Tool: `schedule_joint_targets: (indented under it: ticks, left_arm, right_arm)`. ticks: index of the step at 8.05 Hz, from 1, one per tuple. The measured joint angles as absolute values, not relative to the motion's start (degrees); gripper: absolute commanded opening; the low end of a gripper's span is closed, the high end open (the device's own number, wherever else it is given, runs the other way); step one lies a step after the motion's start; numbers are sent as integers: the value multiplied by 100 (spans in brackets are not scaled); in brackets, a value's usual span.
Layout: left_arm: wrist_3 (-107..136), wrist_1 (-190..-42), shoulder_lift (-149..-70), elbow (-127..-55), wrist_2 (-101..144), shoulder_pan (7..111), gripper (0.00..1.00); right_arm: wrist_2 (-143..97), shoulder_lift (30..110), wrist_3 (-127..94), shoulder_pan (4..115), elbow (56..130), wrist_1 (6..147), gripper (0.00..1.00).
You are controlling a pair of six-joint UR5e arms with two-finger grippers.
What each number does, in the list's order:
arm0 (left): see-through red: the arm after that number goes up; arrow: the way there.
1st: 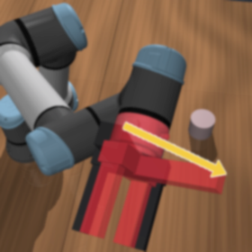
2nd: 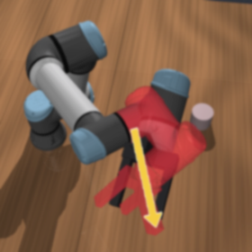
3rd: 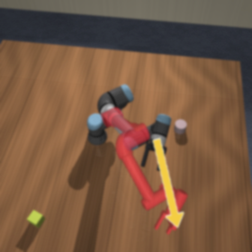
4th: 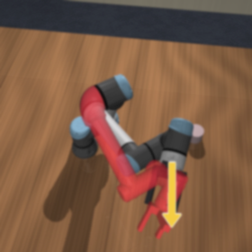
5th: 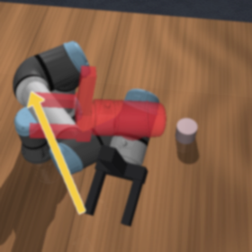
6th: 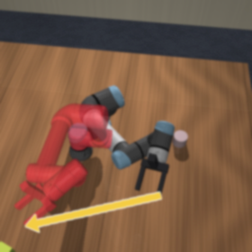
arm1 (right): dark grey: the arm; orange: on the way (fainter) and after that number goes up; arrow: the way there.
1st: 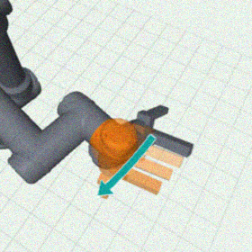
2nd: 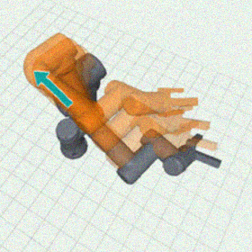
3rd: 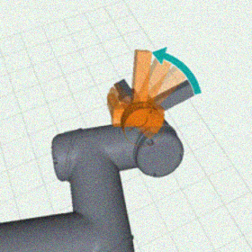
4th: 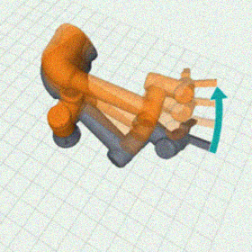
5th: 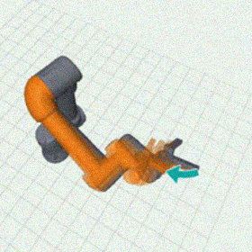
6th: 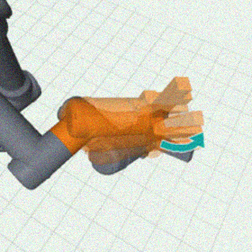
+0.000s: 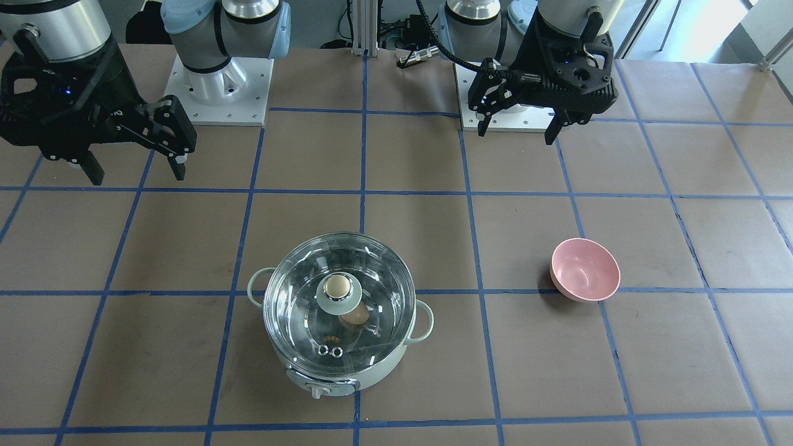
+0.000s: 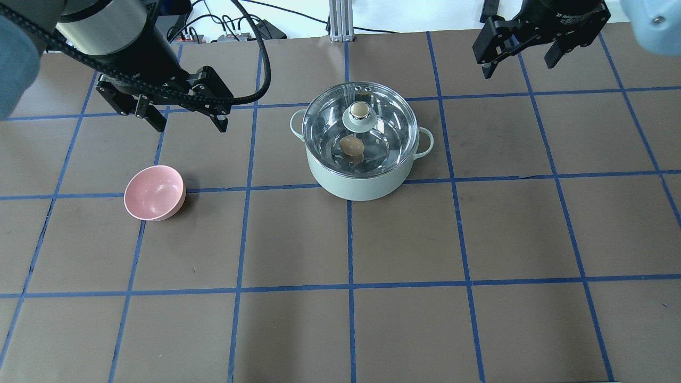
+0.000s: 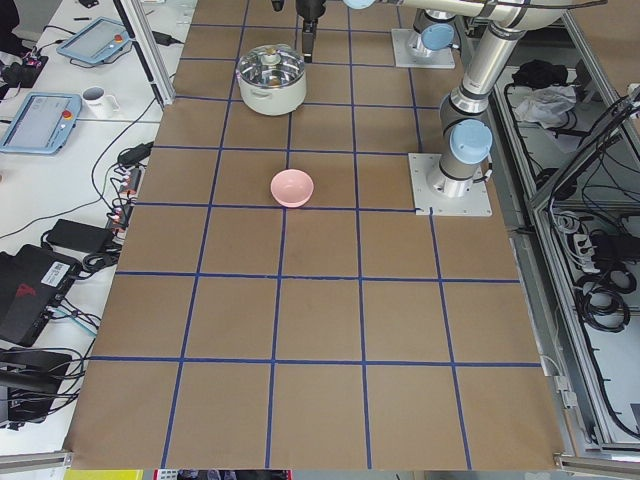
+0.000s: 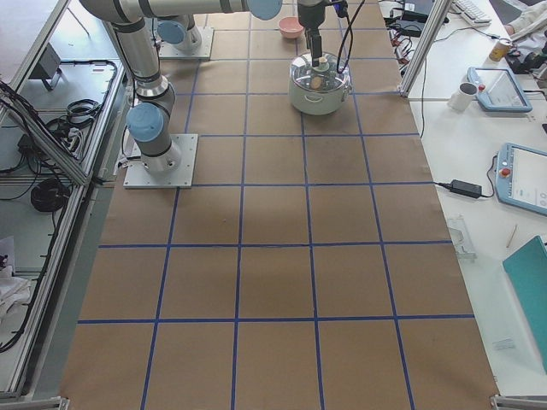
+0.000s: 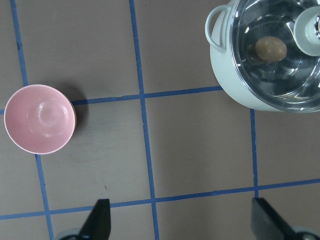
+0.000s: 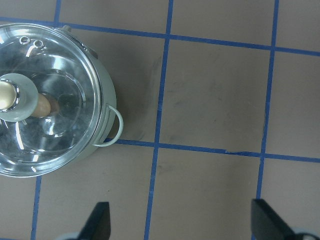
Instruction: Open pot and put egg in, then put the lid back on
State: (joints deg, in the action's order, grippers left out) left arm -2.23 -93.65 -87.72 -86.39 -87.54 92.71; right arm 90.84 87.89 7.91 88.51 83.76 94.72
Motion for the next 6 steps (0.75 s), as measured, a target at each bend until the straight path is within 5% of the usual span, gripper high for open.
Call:
schedule_joint_targets:
  ticks: [6]
  left_arm:
    - [-216, -9201, -8731, -8647, -8882, 9280, 100]
  right_arm:
    - [9078, 8784, 789, 8843, 8379, 9587, 100]
